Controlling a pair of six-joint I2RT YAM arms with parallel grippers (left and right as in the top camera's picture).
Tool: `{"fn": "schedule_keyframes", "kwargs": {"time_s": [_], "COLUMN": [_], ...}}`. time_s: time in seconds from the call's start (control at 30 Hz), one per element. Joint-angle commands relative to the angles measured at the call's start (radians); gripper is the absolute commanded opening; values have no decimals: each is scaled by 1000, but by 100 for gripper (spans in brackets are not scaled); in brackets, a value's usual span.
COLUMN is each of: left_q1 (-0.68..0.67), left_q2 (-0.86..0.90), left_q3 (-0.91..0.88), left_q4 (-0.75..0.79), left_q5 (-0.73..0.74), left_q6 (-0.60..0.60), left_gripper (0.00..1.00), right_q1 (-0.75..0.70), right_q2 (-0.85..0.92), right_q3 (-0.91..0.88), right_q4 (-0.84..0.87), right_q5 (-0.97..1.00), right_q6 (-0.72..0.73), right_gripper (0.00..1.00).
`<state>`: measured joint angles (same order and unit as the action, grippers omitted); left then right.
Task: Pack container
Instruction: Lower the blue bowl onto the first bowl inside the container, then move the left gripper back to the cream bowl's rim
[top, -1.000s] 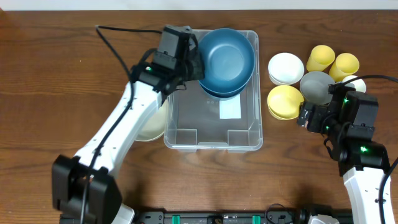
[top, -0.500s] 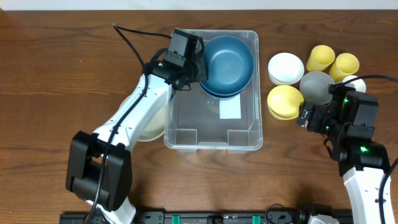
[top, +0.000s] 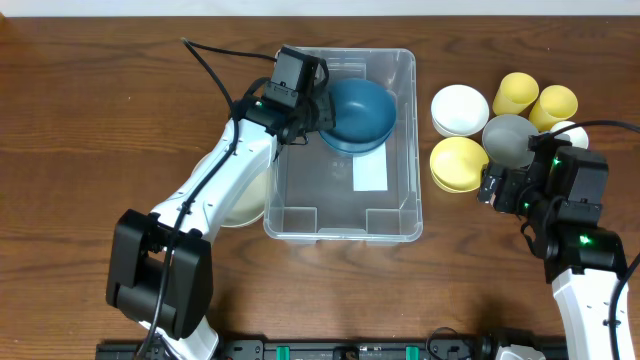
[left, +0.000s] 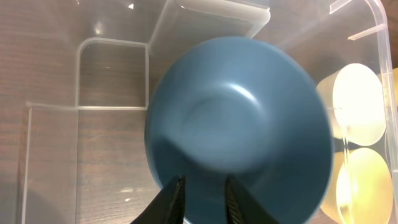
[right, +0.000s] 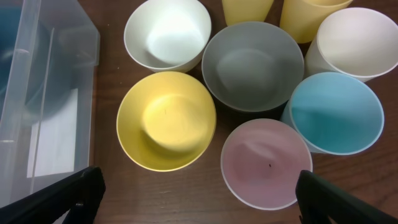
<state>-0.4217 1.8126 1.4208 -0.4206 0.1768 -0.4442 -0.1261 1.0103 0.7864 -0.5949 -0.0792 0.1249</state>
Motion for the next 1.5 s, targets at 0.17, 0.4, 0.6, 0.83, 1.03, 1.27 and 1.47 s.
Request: {"fn": "schedule_keyframes", "kwargs": {"time_s": [0.17,0.4,0.6,0.83,1.03,1.27,1.47], "left_q1": [0,3,22,145,264,358,429], "left_q2": [-26,-159,-327,-476,-481,-466,-466], "left_q3": [12,14,14,14,2,-108,-257], "left_q4": [1,-22,-187,-479,-650,-664,-567], "left_q5": [-12,-23,-302,-533,-531,-431,-296], "left_q6": [7,6,27,26,1,-24,-5], "left_gripper": [23,23,25,29,39,45,45], "right_q1": [-4,-4,-4,-4,-4,-4,-4], "right_q2": [-4,-4,-4,-4,-4,-4,-4], "right_q3": [13,13,13,13,13,13,13], "right_q4": [-1,-1,-1,-1,-1,-1,-1], "right_q5": [-7,-7,-7,-7,-7,-7,-7], "right_q6": [-7,-7,-7,-7,-7,-7,-7], "right_gripper": [99,99,99,99,99,99,99]}}
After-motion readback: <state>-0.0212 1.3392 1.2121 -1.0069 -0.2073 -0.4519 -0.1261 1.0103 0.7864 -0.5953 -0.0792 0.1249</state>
